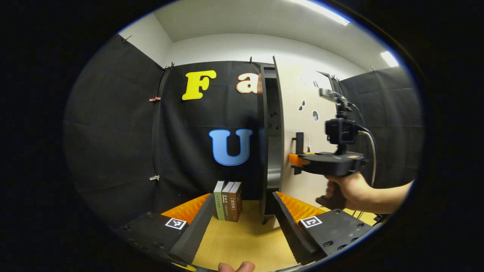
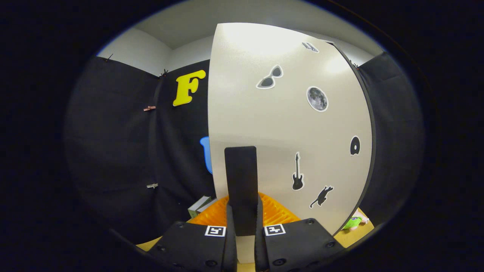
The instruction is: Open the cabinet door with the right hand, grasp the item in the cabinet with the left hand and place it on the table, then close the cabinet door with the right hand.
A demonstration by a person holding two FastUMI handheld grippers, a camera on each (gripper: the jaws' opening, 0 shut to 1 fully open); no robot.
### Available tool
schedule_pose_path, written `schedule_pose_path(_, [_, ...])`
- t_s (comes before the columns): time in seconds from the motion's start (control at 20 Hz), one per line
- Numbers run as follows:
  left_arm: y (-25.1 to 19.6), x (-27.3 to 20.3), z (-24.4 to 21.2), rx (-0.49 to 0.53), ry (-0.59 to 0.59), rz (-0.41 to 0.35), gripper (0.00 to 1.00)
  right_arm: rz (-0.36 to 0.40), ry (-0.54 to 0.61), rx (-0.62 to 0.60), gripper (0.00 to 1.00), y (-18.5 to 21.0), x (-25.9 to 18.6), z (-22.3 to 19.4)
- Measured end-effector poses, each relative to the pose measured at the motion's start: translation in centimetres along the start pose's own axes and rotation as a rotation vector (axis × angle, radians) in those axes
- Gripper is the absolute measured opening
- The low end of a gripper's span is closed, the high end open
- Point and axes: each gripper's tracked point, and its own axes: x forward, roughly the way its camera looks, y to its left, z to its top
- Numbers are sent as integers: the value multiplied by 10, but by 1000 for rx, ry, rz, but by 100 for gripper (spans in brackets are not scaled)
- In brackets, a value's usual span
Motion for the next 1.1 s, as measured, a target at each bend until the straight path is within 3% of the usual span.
schedule_pose_path(0.45, [-21,24,1,13,-5,-28,93,12,-13,-25,22,-30,-61,8])
schedule_pose_path(0.9, [-34,34,-6,-36,3,-40,93,-48,3,-46,21,-58,-93,12])
schedule_pose_path(1.1, [-38,42,0,5,-6,-36,94,-89,-12,-41,21,-73,-103,14])
